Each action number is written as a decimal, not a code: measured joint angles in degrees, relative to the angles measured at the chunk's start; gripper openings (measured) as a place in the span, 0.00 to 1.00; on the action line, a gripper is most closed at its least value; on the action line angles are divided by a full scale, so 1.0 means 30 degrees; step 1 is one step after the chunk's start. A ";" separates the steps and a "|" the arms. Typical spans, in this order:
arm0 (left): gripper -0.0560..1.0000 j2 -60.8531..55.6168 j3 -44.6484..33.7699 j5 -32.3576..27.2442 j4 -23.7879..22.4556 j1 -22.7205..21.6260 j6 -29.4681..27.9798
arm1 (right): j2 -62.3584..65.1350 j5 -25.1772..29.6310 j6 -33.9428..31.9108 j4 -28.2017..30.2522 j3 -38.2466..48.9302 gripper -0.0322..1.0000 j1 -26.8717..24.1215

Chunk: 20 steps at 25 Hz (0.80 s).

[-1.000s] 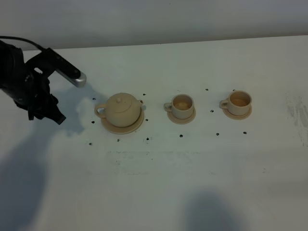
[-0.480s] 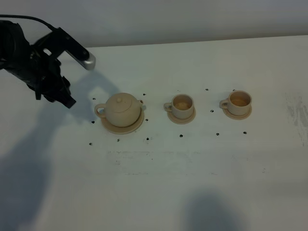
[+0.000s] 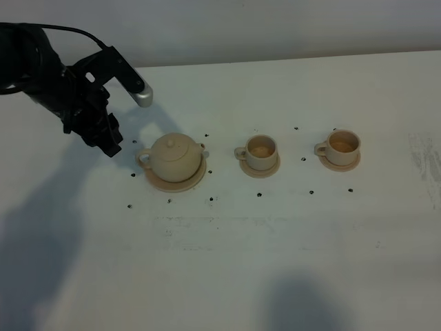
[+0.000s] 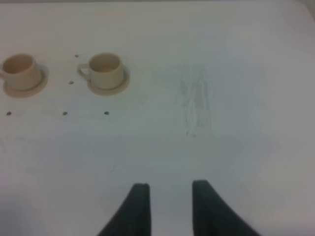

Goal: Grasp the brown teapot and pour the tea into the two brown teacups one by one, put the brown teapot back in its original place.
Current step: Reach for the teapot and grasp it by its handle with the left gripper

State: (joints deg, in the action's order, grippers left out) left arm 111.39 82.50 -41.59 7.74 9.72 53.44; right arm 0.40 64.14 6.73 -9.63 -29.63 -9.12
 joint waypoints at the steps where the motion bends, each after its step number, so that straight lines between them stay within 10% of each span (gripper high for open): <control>1: 0.45 0.0280 0.0279 -0.0334 0.0098 0.0000 0.0264 | 0.0000 0.0000 0.0000 0.0000 0.0000 0.25 0.0000; 20: 0.45 0.1079 0.1284 -0.2227 0.2639 0.0000 0.6077 | 0.0000 0.0000 0.0000 0.0000 0.0000 0.25 0.0000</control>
State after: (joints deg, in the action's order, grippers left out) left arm 114.63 86.35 -48.27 15.66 9.72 71.67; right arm 0.40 64.14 6.73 -9.63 -29.63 -9.12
